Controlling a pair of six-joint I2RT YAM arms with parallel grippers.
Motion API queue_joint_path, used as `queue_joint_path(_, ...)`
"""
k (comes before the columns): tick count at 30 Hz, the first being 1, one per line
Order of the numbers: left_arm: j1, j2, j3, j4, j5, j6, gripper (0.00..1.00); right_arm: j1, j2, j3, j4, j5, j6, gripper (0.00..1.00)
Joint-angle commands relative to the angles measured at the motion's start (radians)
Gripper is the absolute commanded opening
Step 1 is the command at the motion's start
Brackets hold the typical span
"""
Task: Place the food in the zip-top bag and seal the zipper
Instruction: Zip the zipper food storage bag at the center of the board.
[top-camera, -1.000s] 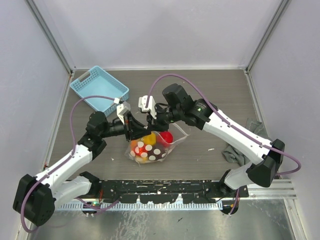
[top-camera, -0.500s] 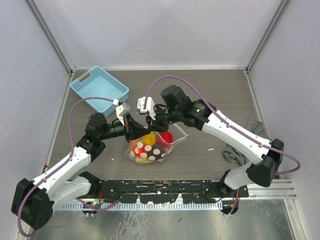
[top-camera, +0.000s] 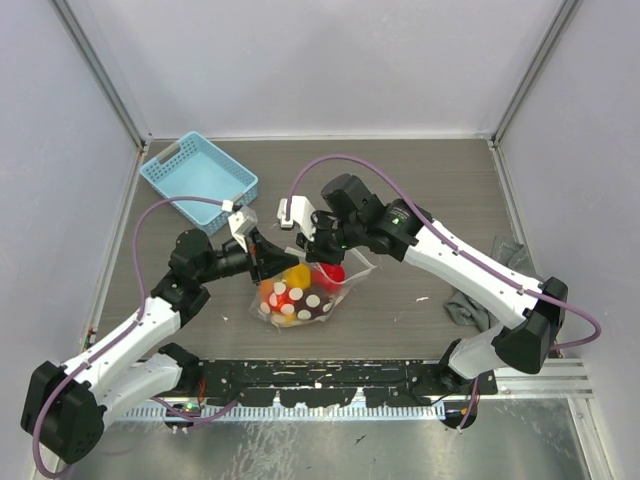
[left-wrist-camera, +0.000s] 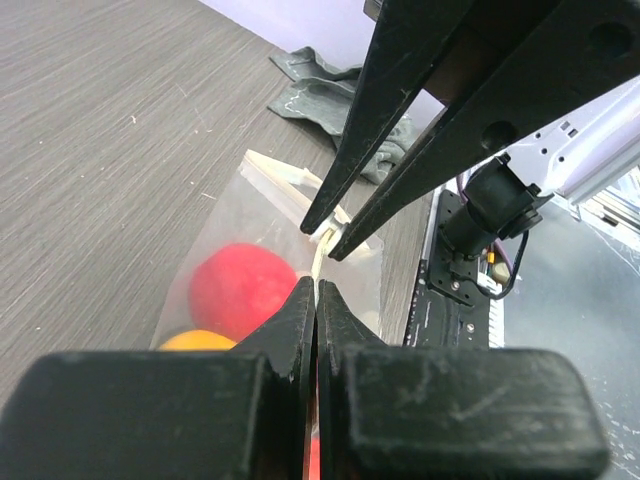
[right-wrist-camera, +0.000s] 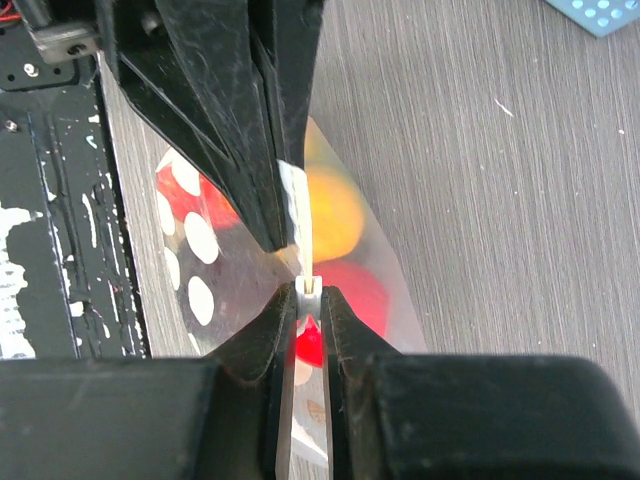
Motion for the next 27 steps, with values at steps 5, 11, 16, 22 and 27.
queue_joint_path(5, 0.002, -0.055, -0.014, 0.061, -0.057, 0.016, 0.00, -0.007, -0.062, -0.009, -0.065, 0.119, 0.031, 0.00)
queue_joint_path(11, 0.002, -0.085, -0.045, 0.033, -0.123, 0.020, 0.00, -0.021, -0.080, -0.024, -0.065, 0.140, 0.044, 0.00)
queue_joint_path(16, 0.004, -0.121, -0.063, -0.009, -0.180, 0.038, 0.00, -0.055, -0.107, -0.031, -0.062, 0.133, 0.057, 0.00)
queue_joint_path(22, 0.006, -0.119, -0.072, -0.042, -0.243, 0.050, 0.00, -0.067, -0.112, -0.020, -0.064, 0.120, 0.076, 0.00)
queue_joint_path(27, 0.009, -0.103, -0.059, -0.041, -0.253, 0.045, 0.02, -0.067, -0.100, -0.006, -0.058, 0.083, 0.079, 0.00)
